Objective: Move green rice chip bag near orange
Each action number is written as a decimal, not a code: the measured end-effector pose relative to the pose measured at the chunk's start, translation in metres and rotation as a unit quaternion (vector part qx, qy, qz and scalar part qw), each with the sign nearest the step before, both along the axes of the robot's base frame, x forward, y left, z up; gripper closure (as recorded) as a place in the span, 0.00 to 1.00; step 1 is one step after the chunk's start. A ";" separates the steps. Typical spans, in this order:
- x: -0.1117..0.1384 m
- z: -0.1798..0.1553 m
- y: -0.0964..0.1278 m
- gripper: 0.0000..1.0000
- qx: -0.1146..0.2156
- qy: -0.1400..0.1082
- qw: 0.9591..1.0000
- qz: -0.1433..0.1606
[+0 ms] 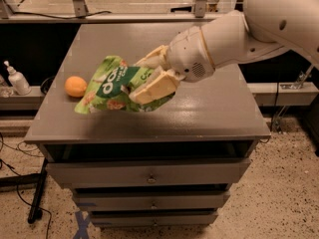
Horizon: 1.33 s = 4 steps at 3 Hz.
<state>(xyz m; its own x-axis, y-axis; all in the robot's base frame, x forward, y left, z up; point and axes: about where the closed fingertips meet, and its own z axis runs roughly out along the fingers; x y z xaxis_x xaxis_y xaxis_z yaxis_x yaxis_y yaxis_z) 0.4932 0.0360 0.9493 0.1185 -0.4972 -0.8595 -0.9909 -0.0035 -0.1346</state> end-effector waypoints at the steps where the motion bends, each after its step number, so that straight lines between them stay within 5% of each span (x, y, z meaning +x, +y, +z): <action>1: 0.005 -0.022 0.009 1.00 -0.005 0.011 1.000 0.004; 4: 0.015 -0.067 0.040 1.00 -0.017 0.037 0.999 0.016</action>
Offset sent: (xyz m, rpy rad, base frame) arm 0.0126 0.0257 -0.0680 -0.0303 0.0750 0.0173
